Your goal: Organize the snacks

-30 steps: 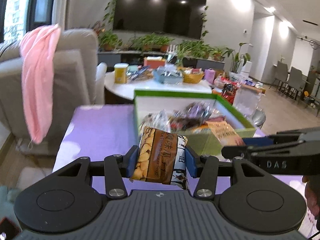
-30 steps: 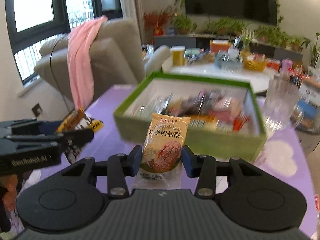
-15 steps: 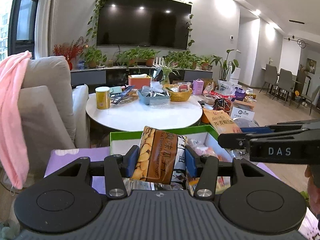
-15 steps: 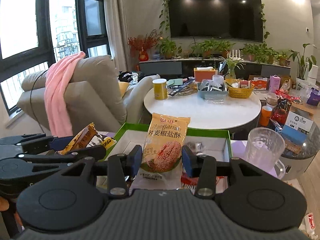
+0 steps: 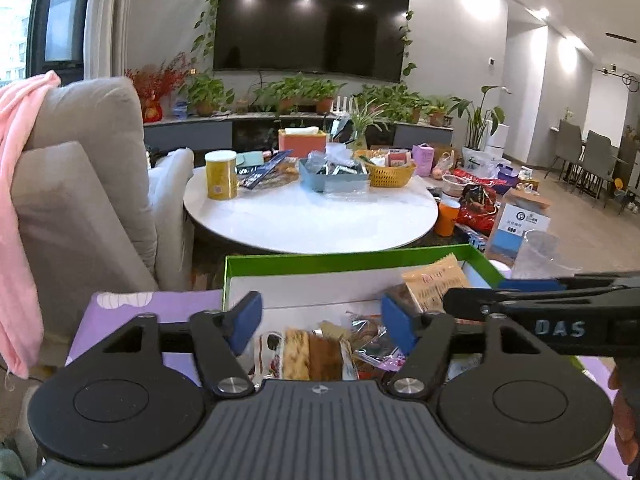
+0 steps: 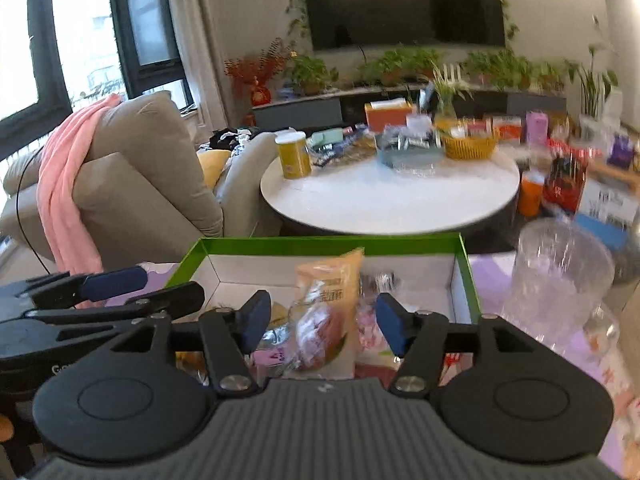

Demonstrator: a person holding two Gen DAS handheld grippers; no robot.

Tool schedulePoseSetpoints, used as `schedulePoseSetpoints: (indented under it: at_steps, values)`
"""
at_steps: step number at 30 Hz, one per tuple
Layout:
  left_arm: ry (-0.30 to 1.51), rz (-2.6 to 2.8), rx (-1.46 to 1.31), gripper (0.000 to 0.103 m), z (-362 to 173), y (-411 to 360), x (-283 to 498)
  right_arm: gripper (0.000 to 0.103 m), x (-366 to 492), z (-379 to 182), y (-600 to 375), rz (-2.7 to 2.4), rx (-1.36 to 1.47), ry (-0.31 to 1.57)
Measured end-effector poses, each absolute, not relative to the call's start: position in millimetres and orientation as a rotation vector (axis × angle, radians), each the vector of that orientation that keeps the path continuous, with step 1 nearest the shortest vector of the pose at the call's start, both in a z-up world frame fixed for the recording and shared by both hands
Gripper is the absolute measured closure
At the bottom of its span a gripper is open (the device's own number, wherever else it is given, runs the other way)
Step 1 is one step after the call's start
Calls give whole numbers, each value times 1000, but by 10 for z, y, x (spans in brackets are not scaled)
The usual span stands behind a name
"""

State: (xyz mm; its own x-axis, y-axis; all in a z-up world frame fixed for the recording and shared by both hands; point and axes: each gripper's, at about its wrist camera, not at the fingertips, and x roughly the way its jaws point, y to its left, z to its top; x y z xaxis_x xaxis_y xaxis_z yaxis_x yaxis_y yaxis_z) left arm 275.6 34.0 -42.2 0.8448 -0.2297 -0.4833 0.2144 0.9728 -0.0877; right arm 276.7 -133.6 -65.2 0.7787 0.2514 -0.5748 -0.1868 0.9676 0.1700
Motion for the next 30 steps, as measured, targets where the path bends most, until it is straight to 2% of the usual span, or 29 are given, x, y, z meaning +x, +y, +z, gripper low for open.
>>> schedulePoseSetpoints:
  at_steps: [11, 20, 30]
  values:
    - [475, -215, -10, 37, -189, 303, 2434, 54, 2400, -335, -1384, 209, 140, 587]
    - [398, -141, 44, 37, 134, 195, 1807, 54, 1878, -49, -1489, 217, 162, 512]
    - [415, -40, 3, 38, 283, 113, 1070, 54, 1376, -23, -1634, 218, 207, 502]
